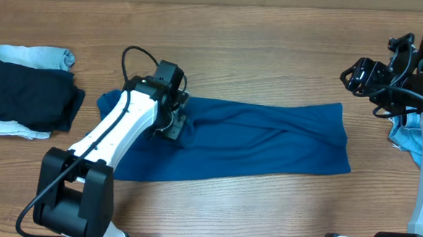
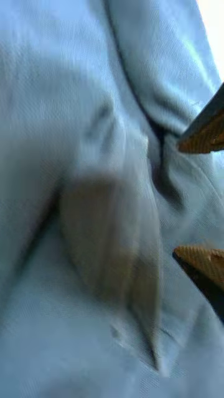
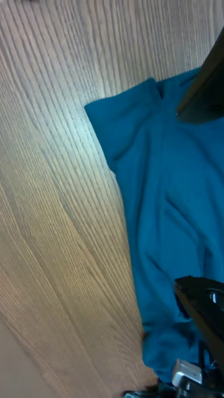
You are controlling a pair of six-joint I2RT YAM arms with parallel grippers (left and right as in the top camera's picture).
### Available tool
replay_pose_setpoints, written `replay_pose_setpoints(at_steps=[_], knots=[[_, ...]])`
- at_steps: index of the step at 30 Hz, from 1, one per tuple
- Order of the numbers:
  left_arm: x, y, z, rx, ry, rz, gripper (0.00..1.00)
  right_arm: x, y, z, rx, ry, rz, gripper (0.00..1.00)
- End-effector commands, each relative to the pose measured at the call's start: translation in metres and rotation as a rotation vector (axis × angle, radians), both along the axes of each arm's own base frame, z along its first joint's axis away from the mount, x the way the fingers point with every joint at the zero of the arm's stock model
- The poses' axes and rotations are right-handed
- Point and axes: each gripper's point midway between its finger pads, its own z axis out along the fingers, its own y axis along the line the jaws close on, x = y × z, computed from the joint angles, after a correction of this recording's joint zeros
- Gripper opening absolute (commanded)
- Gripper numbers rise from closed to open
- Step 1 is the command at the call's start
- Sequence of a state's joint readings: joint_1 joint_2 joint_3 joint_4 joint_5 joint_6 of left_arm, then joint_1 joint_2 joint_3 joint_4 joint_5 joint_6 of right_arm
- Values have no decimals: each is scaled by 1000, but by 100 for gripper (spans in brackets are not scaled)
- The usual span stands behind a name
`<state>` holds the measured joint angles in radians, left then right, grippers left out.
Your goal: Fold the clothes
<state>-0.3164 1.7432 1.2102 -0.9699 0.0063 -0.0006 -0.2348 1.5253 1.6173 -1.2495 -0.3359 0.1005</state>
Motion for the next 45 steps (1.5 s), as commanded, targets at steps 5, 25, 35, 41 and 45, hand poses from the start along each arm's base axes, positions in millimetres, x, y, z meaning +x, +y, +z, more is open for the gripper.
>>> replay_pose_setpoints(at_steps=[5,25,35,41,45], knots=[[13,50,9,-117,30,650,58,-2,-1,0,-7,7,-4,82],[26,62,-40,-142,119,765,40,-4,-1,-1,-4,17,-4,82],[52,96,63,-104,-128,686,7,-5,-1,-1,-4,20,-4,82],[21,102,65,-28,-35,652,7,-4,-1,-1,-4,19,-5,82],[-4,101,65,1,60,651,8,-4,-1,-1,-8,18,-6,82]])
